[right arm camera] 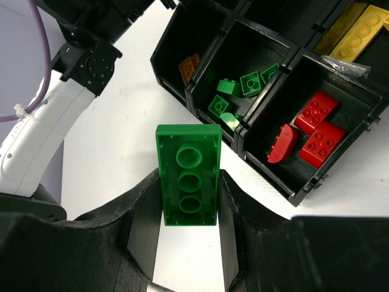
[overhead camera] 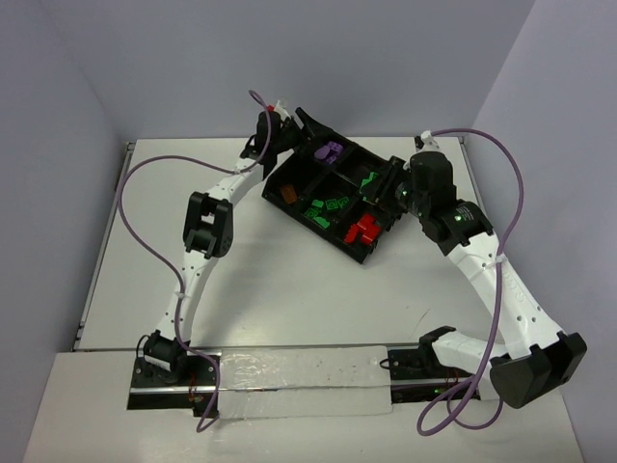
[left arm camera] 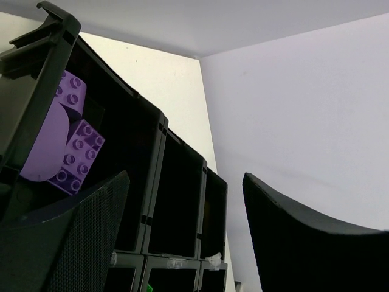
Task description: Sort the legos into containers by color
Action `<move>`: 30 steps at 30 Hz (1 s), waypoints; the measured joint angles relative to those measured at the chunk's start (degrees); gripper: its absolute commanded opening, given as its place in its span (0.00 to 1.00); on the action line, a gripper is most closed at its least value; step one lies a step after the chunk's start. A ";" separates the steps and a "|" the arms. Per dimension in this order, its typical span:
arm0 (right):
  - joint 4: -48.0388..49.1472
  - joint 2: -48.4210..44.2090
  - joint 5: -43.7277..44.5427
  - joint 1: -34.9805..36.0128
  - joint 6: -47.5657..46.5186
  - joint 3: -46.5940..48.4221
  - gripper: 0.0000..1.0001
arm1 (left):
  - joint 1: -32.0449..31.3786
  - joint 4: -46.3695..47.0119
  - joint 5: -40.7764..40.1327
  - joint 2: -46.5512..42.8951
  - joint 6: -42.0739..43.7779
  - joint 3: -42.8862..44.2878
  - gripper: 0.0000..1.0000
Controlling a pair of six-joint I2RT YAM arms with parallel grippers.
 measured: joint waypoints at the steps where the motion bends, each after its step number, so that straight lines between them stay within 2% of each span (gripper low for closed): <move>1: 0.01 0.00 -0.29 0.00 0.01 0.00 0.00 | 0.03 -0.04 0.05 -0.24 0.23 -0.23 0.82; 6: 0.08 0.00 -2.04 0.00 -0.14 0.00 0.00 | 0.44 -1.41 0.90 -6.45 2.63 -6.29 0.82; 12: 0.51 0.67 -7.06 0.00 -1.35 0.00 0.00 | 2.10 -1.18 6.71 -26.04 5.87 -22.18 0.83; 16: 2.86 3.81 -18.00 -0.09 -2.99 0.12 0.00 | 4.01 -0.60 11.32 -40.09 8.51 -33.22 0.84; 19: 5.99 7.99 -26.97 0.47 -3.18 0.22 0.00 | 5.86 -4.34 12.18 -50.72 14.13 -42.69 0.85; 23: 8.63 12.46 -34.64 2.27 -3.11 0.22 0.00 | 9.59 -6.65 15.60 -62.98 18.34 -56.71 0.86; 26: 11.73 15.02 -40.39 3.39 -2.41 0.28 0.00 | 12.01 -7.21 20.15 -70.05 19.79 -65.53 0.86; 30: 16.65 17.72 -47.36 4.04 -0.27 0.99 0.00 | 12.62 -8.94 28.57 -75.31 23.28 -70.55 0.83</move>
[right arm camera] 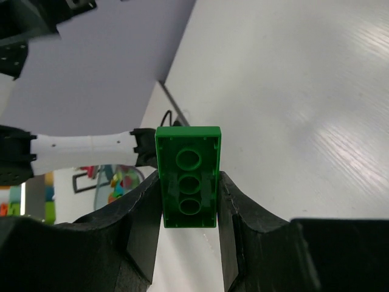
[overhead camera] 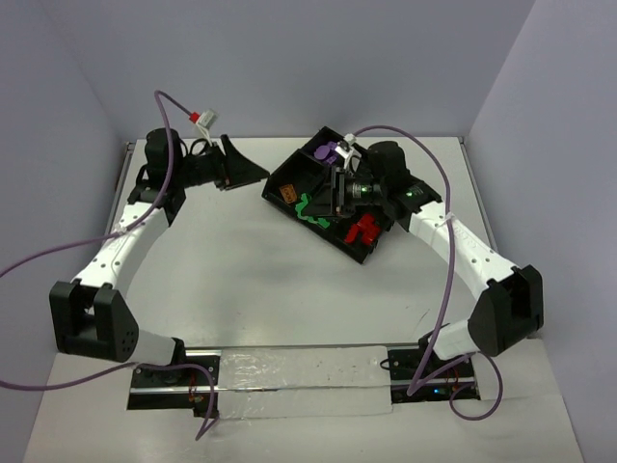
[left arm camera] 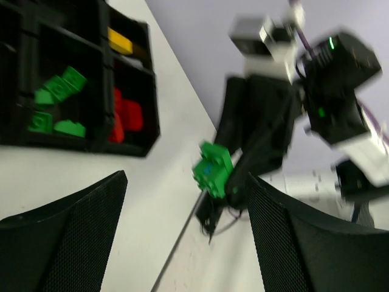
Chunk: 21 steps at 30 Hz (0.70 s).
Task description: Sort the legos into containers by color
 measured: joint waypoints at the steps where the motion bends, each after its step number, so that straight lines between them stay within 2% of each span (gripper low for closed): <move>1: 1.18 0.37 -1.29 0.09 0.49 0.26 0.00 | 0.03 -0.88 2.35 -0.65 1.46 -0.23 0.82; 6: 6.26 1.56 -6.53 0.36 2.80 1.83 0.00 | 0.20 -5.08 11.58 -2.03 7.60 -0.52 0.79; 11: 8.37 2.14 -9.45 1.09 3.66 3.42 0.00 | 0.25 -4.02 14.77 -2.32 7.17 -3.85 0.77; 17: 8.59 3.02 -10.99 2.92 3.72 5.24 0.00 | 0.25 5.97 15.34 -2.37 -1.68 -7.60 0.77; 21: 8.59 3.58 -11.04 3.69 3.72 5.68 0.00 | 0.25 15.26 15.22 -2.38 -8.87 -8.13 0.71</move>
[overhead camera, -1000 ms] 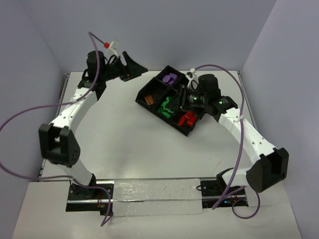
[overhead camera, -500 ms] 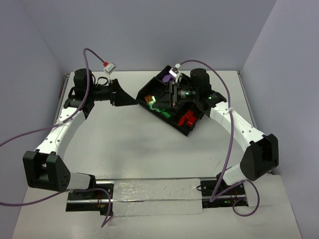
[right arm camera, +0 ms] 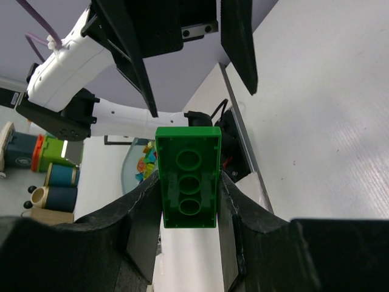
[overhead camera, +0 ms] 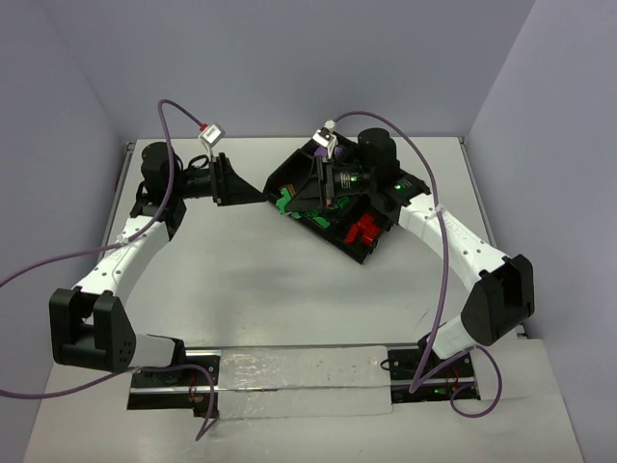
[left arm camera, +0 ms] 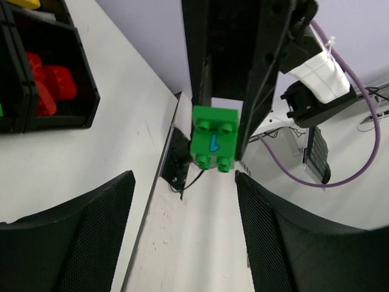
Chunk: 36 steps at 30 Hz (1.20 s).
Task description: Sort the legos into containers by color
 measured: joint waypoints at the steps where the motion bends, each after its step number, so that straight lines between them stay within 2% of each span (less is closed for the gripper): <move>1: -0.02 0.10 0.00 0.05 0.00 0.03 0.00 | 0.00 2.45 -0.03 0.00 -2.10 -0.31 0.70; 5: -0.02 0.60 -0.02 0.07 0.00 0.09 0.00 | -0.12 11.49 -0.06 0.00 -10.63 -2.37 0.67; 8: -0.14 0.84 -0.02 0.09 -0.05 0.15 0.00 | -0.83 14.88 -0.02 0.07 -14.01 -3.22 0.65; 17: -0.34 1.53 -0.17 0.17 -0.48 1.35 0.00 | -4.66 16.51 -0.39 2.52 -16.12 -3.19 0.58; 29: -1.63 2.28 0.02 0.22 -1.51 1.84 0.00 | -5.10 16.60 -0.42 3.72 -16.60 -3.15 0.46; 34: -2.04 2.75 0.07 0.22 -1.98 2.34 0.00 | -5.29 16.70 -0.34 4.07 -17.36 -3.13 0.37; 36: -2.10 2.90 0.07 0.22 -1.99 2.43 0.00 | -5.29 16.75 -0.20 4.29 -17.47 -3.07 0.24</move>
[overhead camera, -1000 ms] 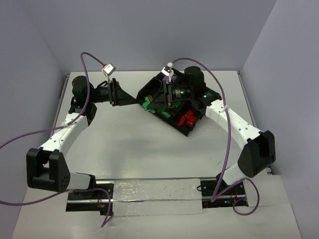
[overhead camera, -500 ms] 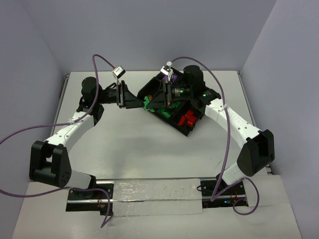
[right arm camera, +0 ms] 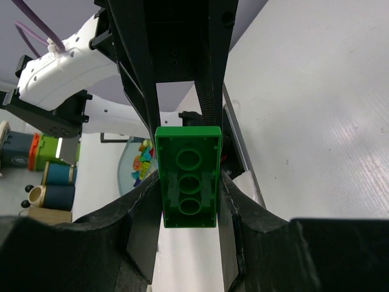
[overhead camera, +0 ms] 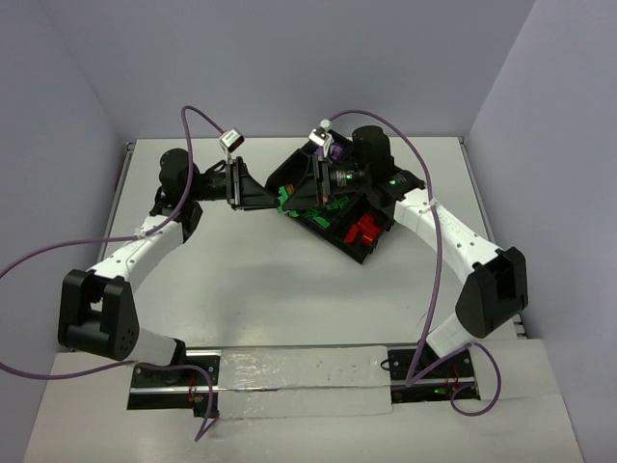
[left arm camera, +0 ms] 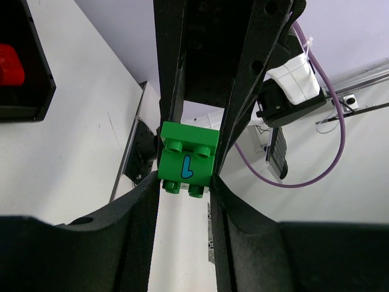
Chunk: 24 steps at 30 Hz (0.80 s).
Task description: Sort the legos into containers by color
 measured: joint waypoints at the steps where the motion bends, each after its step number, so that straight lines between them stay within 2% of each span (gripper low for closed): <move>1: -0.07 0.10 0.01 -0.01 0.00 0.08 0.00 | 0.00 0.02 0.04 0.15 -0.03 0.03 0.16; 2: -0.13 0.18 0.02 -0.02 0.02 0.11 0.00 | 0.00 0.03 0.07 0.27 -0.08 0.03 0.06; 3: -0.18 0.26 0.02 -0.02 0.04 0.11 0.00 | 0.00 0.03 0.11 0.36 -0.16 0.03 0.00; 16: -2.64 0.55 3.65 -0.15 -1.80 0.22 0.01 | 1.43 -0.59 -0.60 0.60 0.20 -1.81 0.00; 24: -2.95 1.02 5.66 -1.41 -2.47 -3.20 0.01 | 8.70 -9.35 -0.36 -3.62 4.92 -8.31 0.00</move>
